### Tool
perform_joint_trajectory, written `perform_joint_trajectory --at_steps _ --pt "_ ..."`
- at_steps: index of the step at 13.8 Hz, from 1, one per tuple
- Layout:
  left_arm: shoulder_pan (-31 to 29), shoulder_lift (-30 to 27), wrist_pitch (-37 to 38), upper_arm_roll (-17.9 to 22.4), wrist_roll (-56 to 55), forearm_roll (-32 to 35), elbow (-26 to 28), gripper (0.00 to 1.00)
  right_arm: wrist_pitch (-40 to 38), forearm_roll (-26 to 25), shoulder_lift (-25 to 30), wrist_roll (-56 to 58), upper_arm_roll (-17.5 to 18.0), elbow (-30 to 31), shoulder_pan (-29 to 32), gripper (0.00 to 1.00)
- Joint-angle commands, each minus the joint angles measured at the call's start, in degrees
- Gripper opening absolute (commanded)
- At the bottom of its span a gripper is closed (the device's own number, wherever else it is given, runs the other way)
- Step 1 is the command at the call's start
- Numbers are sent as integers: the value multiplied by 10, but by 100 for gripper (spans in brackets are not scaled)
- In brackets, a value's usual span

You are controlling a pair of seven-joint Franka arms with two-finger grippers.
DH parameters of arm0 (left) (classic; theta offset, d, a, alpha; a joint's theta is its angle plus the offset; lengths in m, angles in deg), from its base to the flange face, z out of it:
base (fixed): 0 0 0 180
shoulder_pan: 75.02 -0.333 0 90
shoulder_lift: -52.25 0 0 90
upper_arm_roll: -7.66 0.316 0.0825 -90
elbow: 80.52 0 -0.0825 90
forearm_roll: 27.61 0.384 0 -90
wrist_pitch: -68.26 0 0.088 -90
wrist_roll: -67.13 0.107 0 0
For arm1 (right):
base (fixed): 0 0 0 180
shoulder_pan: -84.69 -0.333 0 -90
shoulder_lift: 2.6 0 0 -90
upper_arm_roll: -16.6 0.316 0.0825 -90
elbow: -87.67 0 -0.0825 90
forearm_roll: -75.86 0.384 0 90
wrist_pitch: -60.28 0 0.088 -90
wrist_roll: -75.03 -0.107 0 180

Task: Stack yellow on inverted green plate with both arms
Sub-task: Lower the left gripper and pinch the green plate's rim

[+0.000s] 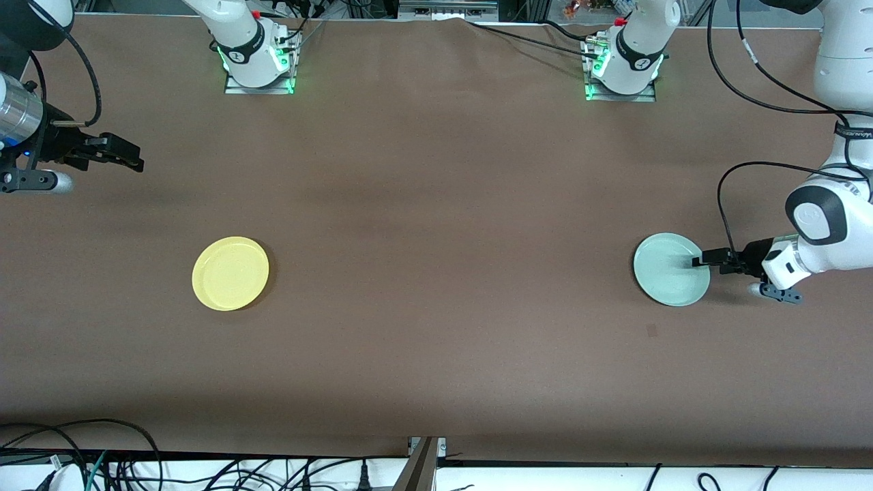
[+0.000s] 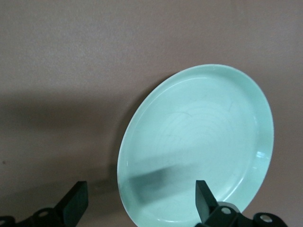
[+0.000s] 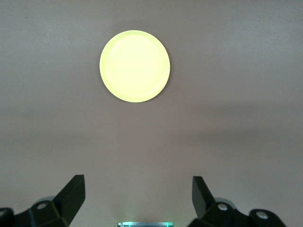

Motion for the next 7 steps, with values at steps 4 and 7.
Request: perform_joint_trajectory --at_steps 4,7 --pt "-2 -11 -15 -1 24 -6 29 82 -10 1 0 -9 0 -6 -2 100" --pt "-2 -11 -14 0 24 -6 30 42 -10 1 0 -9 0 -6 -2 100"
